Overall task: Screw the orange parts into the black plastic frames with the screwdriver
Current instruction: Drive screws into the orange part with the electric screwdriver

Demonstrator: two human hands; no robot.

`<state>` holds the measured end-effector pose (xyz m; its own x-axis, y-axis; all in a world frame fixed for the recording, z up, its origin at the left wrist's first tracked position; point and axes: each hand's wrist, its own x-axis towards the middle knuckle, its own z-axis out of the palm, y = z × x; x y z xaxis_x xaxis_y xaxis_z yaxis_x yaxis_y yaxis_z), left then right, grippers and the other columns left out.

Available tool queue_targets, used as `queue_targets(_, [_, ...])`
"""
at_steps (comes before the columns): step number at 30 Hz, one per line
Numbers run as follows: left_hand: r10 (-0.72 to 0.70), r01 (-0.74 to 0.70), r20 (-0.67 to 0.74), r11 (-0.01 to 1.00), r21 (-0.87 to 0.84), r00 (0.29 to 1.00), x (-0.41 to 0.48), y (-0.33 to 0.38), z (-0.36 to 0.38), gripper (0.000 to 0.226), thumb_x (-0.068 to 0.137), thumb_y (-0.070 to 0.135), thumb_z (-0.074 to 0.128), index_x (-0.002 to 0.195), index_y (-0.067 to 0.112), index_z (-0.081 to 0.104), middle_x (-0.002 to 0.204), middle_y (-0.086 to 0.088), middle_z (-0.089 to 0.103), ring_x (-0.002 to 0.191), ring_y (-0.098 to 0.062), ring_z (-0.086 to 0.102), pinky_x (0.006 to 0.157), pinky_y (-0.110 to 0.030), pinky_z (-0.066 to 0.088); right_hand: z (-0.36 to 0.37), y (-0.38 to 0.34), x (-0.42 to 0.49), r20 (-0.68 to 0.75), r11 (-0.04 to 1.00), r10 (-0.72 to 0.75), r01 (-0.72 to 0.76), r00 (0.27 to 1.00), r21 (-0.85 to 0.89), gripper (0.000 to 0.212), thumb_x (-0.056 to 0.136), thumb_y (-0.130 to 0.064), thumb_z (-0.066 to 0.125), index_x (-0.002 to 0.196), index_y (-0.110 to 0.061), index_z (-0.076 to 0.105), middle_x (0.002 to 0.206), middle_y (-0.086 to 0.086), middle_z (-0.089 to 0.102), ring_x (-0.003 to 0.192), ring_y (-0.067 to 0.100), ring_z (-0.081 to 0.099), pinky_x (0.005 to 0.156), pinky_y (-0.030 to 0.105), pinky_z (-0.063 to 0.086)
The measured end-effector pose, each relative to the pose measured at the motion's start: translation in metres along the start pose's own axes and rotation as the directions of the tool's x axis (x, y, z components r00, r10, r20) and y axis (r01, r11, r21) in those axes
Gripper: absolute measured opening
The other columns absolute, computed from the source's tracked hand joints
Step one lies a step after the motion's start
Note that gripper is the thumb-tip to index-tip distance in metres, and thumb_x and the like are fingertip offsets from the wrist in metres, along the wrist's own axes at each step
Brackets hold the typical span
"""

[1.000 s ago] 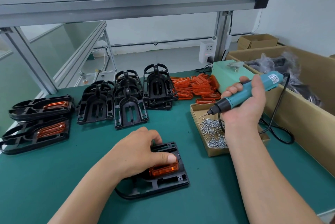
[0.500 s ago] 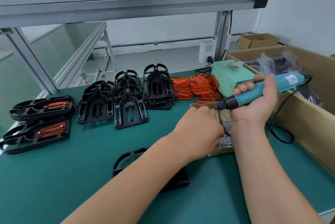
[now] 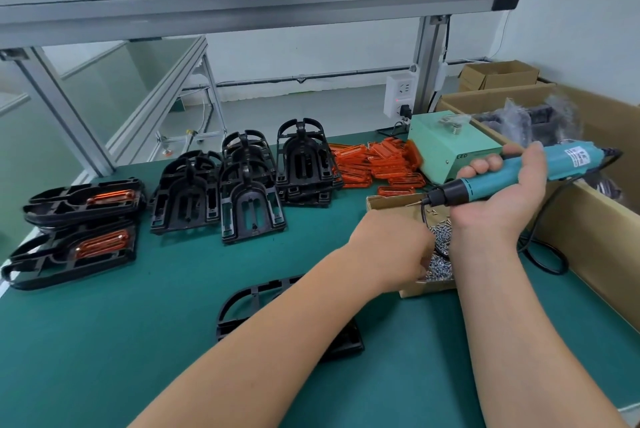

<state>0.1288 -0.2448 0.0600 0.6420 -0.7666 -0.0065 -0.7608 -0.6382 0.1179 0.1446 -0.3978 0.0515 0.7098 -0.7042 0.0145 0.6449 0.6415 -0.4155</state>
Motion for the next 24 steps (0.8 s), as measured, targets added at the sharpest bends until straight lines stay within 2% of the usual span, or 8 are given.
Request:
queue_targets(6, [-0.044,0.029,-0.077,0.982,-0.187,0.996,-0.007,-0.008,0.013,0.01,0.094,0.028,0.069,0.102,0.031,0.075,0.099,0.005,0.077,0.101,-0.021,0.066,0.095,-0.04,0.048,0.002,0.0,-0.002,0.002,0.999,-0.013,0.013,1.0,-0.034,0.025,0.103,-0.039,0.064,0.091,-0.017,0.061,0.072,-0.003,0.052,0.06,0.013,0.052,0.059,0.025,0.045])
queue_targets(10, [-0.089,0.058,-0.089,0.953,-0.298,0.992,-0.012,-0.012,0.014,0.015,0.098,0.025,0.067,0.107,0.033,0.076,0.103,0.009,0.076,0.108,-0.019,0.062,0.1,-0.043,0.046,-0.002,-0.001,-0.006,-0.025,0.962,-0.028,0.02,0.999,-0.271,0.02,0.101,-0.052,0.059,0.1,-0.033,0.064,0.085,-0.013,0.062,0.073,0.005,0.064,0.069,0.023,0.056])
queue_targets(12, [-0.125,0.071,-0.11,0.913,-0.402,0.986,-0.015,-0.011,0.015,0.013,0.097,0.024,0.067,0.104,0.031,0.076,0.096,0.011,0.073,0.104,-0.017,0.059,0.099,-0.044,0.047,-0.002,-0.002,-0.008,-0.019,0.954,-0.018,0.012,1.0,-0.298,0.02,0.1,-0.055,0.058,0.1,-0.036,0.063,0.086,-0.015,0.063,0.075,0.003,0.064,0.073,0.023,0.056])
queue_targets(14, [-0.181,0.091,-0.112,0.829,-0.551,0.977,-0.018,-0.012,0.015,0.009,0.097,0.022,0.068,0.098,0.027,0.076,0.084,0.014,0.067,0.092,-0.013,0.058,0.095,-0.043,0.05,0.001,-0.003,-0.009,-0.019,0.961,0.015,-0.019,1.0,-0.278,0.021,0.099,-0.054,0.059,0.097,-0.034,0.063,0.083,-0.015,0.063,0.074,0.003,0.063,0.075,0.024,0.054])
queue_targets(16, [-0.229,0.112,-0.095,0.746,-0.656,0.969,-0.02,-0.016,0.014,0.007,0.096,0.022,0.07,0.094,0.027,0.076,0.081,0.013,0.067,0.083,-0.012,0.061,0.088,-0.038,0.054,0.001,-0.002,-0.009,-0.018,0.959,0.019,-0.024,1.0,-0.283,0.021,0.098,-0.055,0.06,0.098,-0.034,0.064,0.084,-0.015,0.063,0.075,0.003,0.064,0.076,0.024,0.055])
queue_targets(18, [-0.23,0.115,-0.086,0.735,-0.668,0.969,-0.021,-0.017,0.013,0.006,0.094,0.022,0.072,0.094,0.026,0.077,0.082,0.011,0.07,0.081,-0.012,0.062,0.084,-0.035,0.055,-0.002,0.0,-0.01,-0.011,0.956,0.002,-0.005,1.0,-0.294,0.021,0.098,-0.056,0.06,0.099,-0.035,0.065,0.085,-0.015,0.064,0.076,0.003,0.064,0.074,0.023,0.056])
queue_targets(22, [-0.206,0.101,-0.107,0.791,-0.603,0.973,-0.019,-0.013,0.015,0.003,0.093,0.024,0.073,0.093,0.025,0.077,0.074,0.017,0.062,0.082,-0.008,0.055,0.091,-0.041,0.051,-0.001,0.001,-0.009,-0.005,0.962,-0.005,0.003,1.0,-0.274,0.019,0.098,-0.054,0.061,0.098,-0.035,0.066,0.083,-0.015,0.063,0.074,0.004,0.062,0.07,0.023,0.055])
queue_targets(24, [-0.224,0.108,-0.11,0.774,-0.624,0.968,-0.019,-0.014,0.016,0.003,0.094,0.025,0.073,0.093,0.025,0.076,0.074,0.017,0.062,0.081,-0.007,0.055,0.09,-0.04,0.052,-0.002,0.002,-0.008,-0.003,0.96,-0.01,0.008,1.0,-0.279,0.019,0.099,-0.054,0.061,0.099,-0.035,0.065,0.083,-0.015,0.063,0.074,0.004,0.062,0.072,0.023,0.055])
